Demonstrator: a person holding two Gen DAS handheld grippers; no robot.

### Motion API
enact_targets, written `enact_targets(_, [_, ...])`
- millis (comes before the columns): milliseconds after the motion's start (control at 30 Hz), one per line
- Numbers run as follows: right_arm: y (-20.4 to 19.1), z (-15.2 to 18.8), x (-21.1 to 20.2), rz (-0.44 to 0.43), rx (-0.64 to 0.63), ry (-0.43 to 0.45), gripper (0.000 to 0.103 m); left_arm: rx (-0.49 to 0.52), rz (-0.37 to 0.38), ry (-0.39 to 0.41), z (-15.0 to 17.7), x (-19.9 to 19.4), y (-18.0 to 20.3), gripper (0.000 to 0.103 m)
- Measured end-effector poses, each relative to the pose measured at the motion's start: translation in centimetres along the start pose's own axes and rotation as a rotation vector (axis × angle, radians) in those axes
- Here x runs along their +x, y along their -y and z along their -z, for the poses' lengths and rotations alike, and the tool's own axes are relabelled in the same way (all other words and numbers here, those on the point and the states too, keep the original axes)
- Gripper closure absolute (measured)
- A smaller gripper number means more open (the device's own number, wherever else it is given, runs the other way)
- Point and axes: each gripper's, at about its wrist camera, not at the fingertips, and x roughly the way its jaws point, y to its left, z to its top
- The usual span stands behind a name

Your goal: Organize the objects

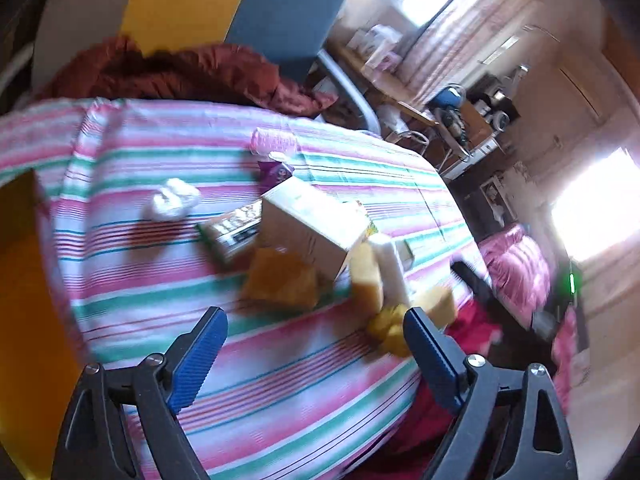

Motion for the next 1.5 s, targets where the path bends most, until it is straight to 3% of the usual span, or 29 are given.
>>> enact_targets(67, [0.1,-0.1,-0.1,-0.007,0.004,0.002,0.000,-0.057,0.004,-0.039,-2.1,1.9,0.4,0.007])
enact_targets(200, [0.2,-0.5,-1.0,-0.008,-0.008,0.026,0.000,-0.130,-0.085,-0.111,-5.3,6.0,0.8,0.004])
enact_targets(300, [0.7,-0.8,-1.8,-0.003,-0.002,0.051,0.000,-0.221,-0.102,-0.164,-6.8,7.9,0.3,0.004])
enact_targets(367, [1.3,-1.1,-2.0,0.001,0.015,0.062,0.000,-0.223,-0.153,-0.163,-7.6,8.9,0.2,0.003])
enact_targets(633, [3.4,-1.6,-2.2,-0.003,0.104,0.060,0.000,-0.204,-0.226,-0.283,-8.9,12.5,1.0,0.004])
enact_targets(700, [3.6,-1.7,-2.2,0.004,0.106,0.061,0.000,-0.210,-0.216,-0.294,-8.4,13.0,0.9,0.013])
enact_targets(800, [4.2,-1.9,-1.8,0.000,0.118,0.048,0.000,-0.201,-0.213,-0.308,-7.7,13.5,0.7,0.044])
enact_targets(867, [4.8,-1.9,-1.4,-0.013,0.133,0.022,0.000,-0.189,-0.202,-0.301,-7.0,13.4,0.4,0.051])
enact_targets(1000, [6.5,-1.5,-0.2,-0.030,0.194,-0.066,0.000,-0.154,-0.144,-0.238,-5.9,11.8,-0.1,0.051])
enact_targets(1167, [8.2,-0.8,1.4,-0.043,0.242,-0.188,0.001,-0.092,-0.133,-0.176,-4.3,9.3,-0.1,0.051])
enact_targets(1333, [7.9,0.7,3.4,-0.016,0.211,-0.344,0.006,-0.022,-0.136,-0.105,-2.6,6.1,0.5,0.051])
enact_targets(1500, [6.6,1.7,4.2,-0.052,0.201,-0.392,0.007,0.023,-0.128,-0.029,-0.8,3.7,1.0,0.051])
